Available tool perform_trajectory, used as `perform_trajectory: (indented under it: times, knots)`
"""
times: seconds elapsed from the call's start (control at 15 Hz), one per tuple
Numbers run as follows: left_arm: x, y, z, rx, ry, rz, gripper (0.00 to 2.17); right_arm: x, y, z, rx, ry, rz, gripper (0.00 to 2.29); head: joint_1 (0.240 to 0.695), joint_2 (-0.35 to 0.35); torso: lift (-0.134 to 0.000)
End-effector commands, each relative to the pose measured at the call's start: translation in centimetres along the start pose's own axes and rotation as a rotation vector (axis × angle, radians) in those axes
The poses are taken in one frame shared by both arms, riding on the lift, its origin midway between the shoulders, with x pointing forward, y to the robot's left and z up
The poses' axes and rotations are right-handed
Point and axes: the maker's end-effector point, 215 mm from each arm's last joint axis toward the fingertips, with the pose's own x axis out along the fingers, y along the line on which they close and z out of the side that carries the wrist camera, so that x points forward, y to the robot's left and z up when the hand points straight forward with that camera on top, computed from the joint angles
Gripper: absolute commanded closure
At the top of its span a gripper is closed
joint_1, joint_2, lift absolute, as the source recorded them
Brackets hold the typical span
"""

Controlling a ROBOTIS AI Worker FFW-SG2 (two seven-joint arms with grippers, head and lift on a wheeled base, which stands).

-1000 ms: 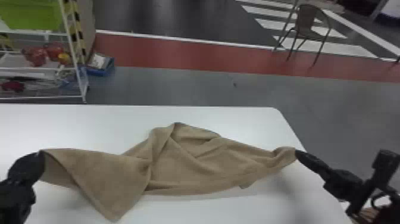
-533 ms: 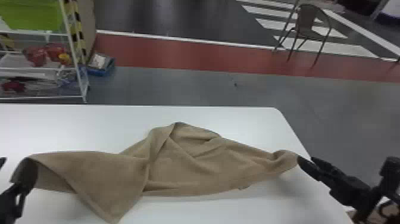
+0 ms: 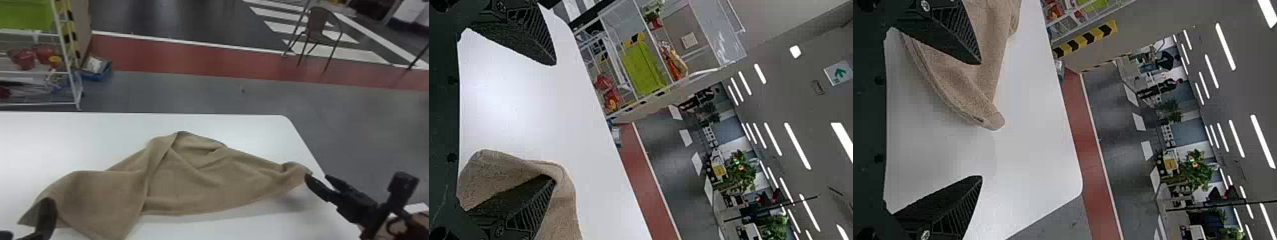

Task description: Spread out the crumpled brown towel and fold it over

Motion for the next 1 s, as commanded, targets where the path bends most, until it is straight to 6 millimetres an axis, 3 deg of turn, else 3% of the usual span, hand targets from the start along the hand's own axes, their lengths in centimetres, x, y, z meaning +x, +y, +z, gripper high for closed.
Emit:
perform_trajectory:
  times: [0.0, 0.2, 0.33, 0.4, 0.53, 0.73, 0.93]
  knots:
    - [-0.4, 1.9, -1.6, -0.025, 0.030, 0.019, 0.07, -0.4, -0.2, 0.1, 0.008, -0.009, 0.000, 0.07, 0.695, -0.308, -0.123]
    - [-1.3, 4.3, -2.6, -0.021, 0.046, 0.052, 0.07, -1.0, -0.4, 0.2, 0.009, -0.014, -0.002, 0.07, 0.695, -0.285, -0.123]
    - [-2.1, 6.4, -2.0, -0.078, 0.047, 0.037, 0.07, -1.1, -0.4, 0.2, 0.007, -0.014, -0.001, 0.07, 0.695, -0.271, -0.123]
    - [-2.7, 6.0, -1.1, -0.128, 0.040, -0.033, 0.07, -1.1, -0.4, 0.4, 0.007, -0.017, 0.001, 0.07, 0.695, -0.264, -0.123]
    - [-4.0, 3.0, 0.0, -0.281, 0.050, -0.268, 0.07, -0.9, -0.1, 0.5, 0.009, -0.019, 0.009, 0.07, 0.695, -0.263, -0.123]
    - [-6.9, -3.3, -4.7, -0.383, 0.346, -0.541, 0.07, -0.8, 0.1, 0.6, 0.012, -0.023, 0.016, 0.08, 0.695, -0.334, -0.123]
    - [-6.2, -2.7, -3.0, -0.387, 0.301, -0.514, 0.07, -1.3, -0.6, 0.9, 0.009, -0.031, 0.001, 0.08, 0.695, -0.350, -0.123]
